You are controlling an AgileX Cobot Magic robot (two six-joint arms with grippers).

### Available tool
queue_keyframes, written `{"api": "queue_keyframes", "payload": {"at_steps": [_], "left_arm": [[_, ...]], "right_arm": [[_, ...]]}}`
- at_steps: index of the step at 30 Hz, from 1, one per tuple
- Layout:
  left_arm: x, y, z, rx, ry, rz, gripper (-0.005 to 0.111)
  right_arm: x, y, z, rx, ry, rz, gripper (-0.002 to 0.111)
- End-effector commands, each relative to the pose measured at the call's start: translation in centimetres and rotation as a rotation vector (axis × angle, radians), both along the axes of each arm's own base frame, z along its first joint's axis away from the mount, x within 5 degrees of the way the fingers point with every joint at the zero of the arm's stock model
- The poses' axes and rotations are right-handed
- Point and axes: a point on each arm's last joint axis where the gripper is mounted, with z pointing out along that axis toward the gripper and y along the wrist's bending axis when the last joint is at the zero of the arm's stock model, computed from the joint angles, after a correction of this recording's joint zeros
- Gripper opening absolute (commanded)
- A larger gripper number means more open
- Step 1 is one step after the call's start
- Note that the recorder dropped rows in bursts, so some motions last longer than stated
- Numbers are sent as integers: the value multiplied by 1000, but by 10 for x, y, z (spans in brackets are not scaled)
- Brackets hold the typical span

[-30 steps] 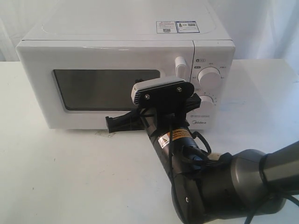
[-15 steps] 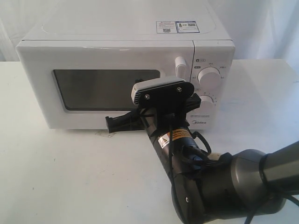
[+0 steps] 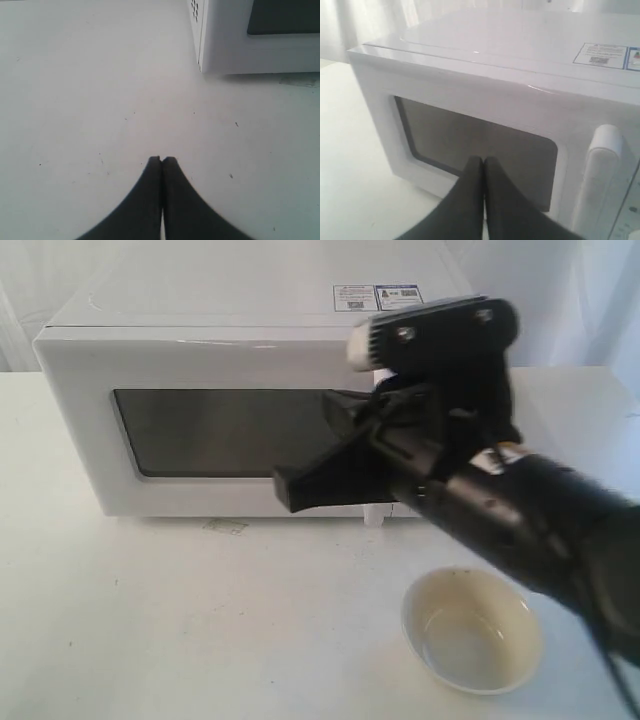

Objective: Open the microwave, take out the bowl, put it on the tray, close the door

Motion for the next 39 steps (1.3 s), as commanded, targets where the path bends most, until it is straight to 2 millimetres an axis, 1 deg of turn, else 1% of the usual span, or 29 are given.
{"api": "queue_keyframes", "payload": {"at_steps": [1,4,8,11,14,19,23,26,39], "left_arm": [[0,0,-1,-1,1,2,0],[0,0,-1,-1,1,2,0],[0,0,-1,-1,1,2,0],[0,0,-1,-1,1,2,0],[0,0,-1,-1,1,2,0],[0,0,-1,-1,1,2,0],[0,0,-1,-1,1,2,0],[0,0,-1,-1,1,2,0],[0,0,-1,-1,1,2,0]], "right_arm": [[-29,-45,12,55,35,46,0],[-48,-76,12,108,31,19,0],[-72,-114,-1,176,-10,-97,0],[-89,-133,-20,201,-39,-170,0],[-105,-146,-37,219,-81,-226,0],[-120,-157,-62,235,-126,-288,0],[-130,-164,-73,280,-186,-334,0],[-137,-168,-69,330,-254,-363,0],[-137,-166,-71,325,-238,-353,0]]}}
